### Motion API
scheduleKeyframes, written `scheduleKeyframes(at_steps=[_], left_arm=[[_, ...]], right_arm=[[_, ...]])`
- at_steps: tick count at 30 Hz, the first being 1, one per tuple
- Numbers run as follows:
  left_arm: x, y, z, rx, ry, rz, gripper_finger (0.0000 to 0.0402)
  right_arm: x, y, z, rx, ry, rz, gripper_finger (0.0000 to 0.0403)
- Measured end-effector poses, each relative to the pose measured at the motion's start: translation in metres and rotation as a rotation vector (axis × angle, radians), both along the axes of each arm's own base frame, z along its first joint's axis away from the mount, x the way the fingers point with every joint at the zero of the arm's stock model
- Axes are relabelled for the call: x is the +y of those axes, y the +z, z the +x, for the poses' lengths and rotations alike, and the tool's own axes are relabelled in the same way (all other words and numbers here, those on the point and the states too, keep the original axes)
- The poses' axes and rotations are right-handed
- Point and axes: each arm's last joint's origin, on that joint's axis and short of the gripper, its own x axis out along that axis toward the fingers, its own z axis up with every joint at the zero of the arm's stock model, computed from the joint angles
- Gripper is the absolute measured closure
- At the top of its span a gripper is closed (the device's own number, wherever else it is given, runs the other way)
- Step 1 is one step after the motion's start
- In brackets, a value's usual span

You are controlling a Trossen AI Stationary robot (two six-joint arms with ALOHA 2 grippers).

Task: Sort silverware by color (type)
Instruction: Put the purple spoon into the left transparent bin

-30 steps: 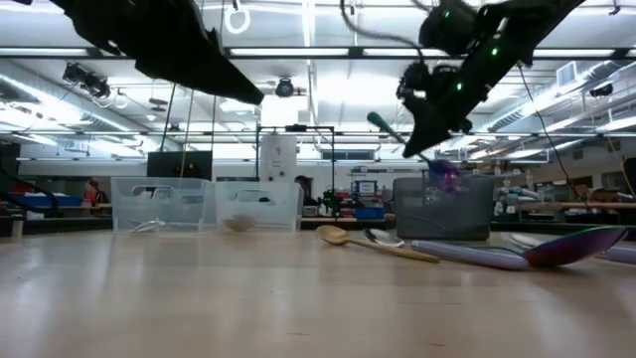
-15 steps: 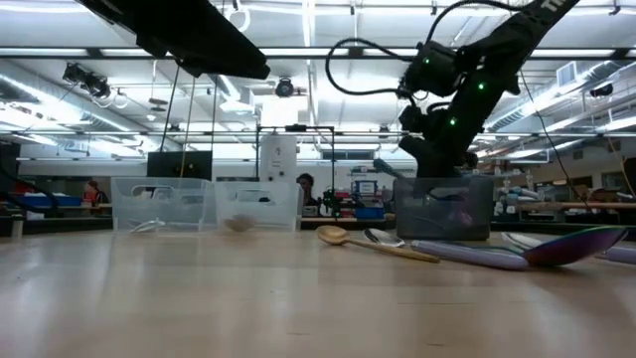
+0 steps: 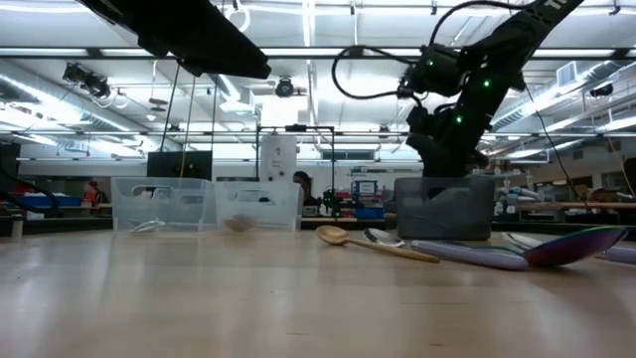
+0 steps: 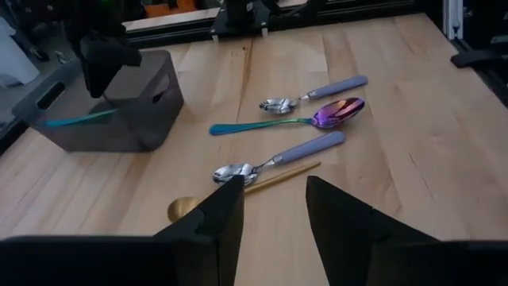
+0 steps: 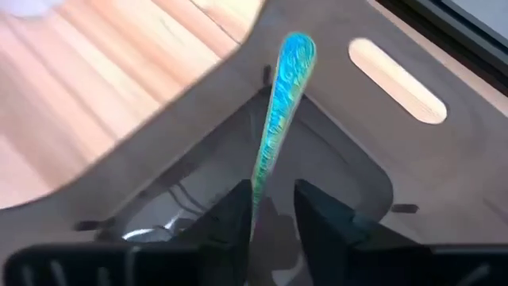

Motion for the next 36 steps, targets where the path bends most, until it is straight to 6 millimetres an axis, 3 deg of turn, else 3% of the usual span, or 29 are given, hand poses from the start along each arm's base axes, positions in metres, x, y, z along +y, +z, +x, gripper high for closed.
scheduleKeyframes(at_steps=[6,13,23,32,36], left_arm=[[0.0,-0.002,0.0,0.017,-0.017,0.043,0.0258],[0.0,-0.002,0.0,0.017,-0.017,0.039,0.0258],[0.001,-0.003,0.001,0.02,-0.013,0.039,0.0258],[0.015,-0.021,0.018,0.12,-0.047,-0.017,0.0258],[0.017,-0.026,0.025,0.183,-0.048,-0.002,0.0258]], right_arm=[[0.009,0.02,-0.003,-0.084,0.046,-0.016,0.0247],[0.034,0.037,0.002,-0.177,0.156,-0.061,0.0232],[0.084,0.043,0.014,-0.22,0.271,-0.174,0.0232],[0.13,0.046,0.015,-0.289,0.347,-0.199,0.0232],[0.147,0.038,0.017,-0.283,0.358,-0.195,0.0232]])
